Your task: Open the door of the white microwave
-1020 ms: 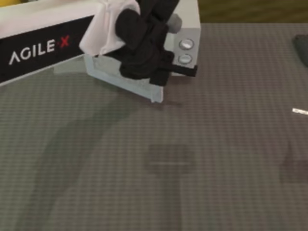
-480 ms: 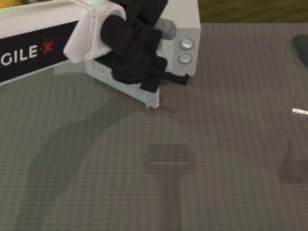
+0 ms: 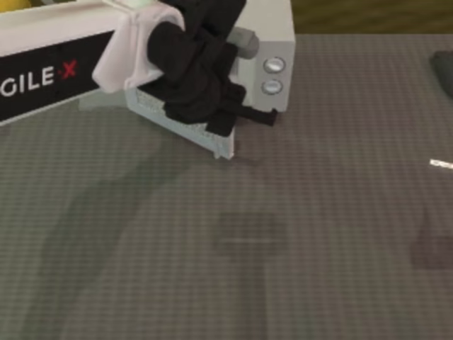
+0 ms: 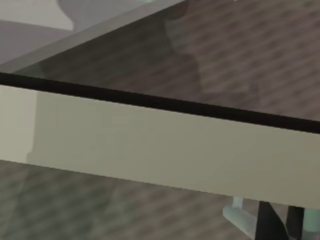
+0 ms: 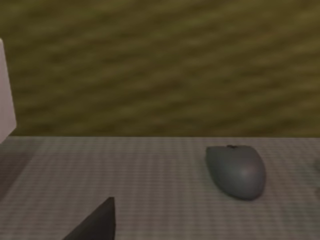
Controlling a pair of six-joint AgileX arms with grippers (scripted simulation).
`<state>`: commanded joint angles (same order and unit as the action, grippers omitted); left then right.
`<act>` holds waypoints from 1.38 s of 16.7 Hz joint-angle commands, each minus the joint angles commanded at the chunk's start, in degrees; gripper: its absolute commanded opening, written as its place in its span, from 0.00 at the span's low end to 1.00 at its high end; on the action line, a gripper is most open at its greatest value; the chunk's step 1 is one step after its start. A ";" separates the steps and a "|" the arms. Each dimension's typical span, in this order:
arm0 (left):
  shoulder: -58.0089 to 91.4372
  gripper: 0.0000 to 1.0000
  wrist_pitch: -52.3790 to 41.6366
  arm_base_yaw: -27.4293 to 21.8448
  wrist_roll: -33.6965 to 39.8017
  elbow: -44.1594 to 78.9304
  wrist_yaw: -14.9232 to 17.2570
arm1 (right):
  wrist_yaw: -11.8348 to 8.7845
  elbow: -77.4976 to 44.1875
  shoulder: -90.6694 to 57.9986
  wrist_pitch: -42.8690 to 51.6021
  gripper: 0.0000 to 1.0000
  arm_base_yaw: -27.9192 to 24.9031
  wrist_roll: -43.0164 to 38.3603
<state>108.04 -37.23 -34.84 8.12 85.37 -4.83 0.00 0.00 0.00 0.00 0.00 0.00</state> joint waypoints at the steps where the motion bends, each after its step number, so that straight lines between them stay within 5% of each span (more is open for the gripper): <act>1: 0.00 0.00 0.00 0.00 0.00 0.00 0.00 | 0.00 0.00 0.00 0.00 1.00 0.00 0.00; 16: -0.34 0.00 0.25 -0.04 -0.69 -0.70 0.58 | 0.00 0.00 0.00 0.00 1.00 0.00 0.00; 23: -4.52 0.00 1.68 2.19 -7.69 -5.87 4.47 | 0.00 0.00 0.00 0.00 1.00 0.00 0.00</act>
<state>103.52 -35.55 -32.65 0.43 79.50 -0.37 0.00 0.00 0.00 0.00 0.00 0.00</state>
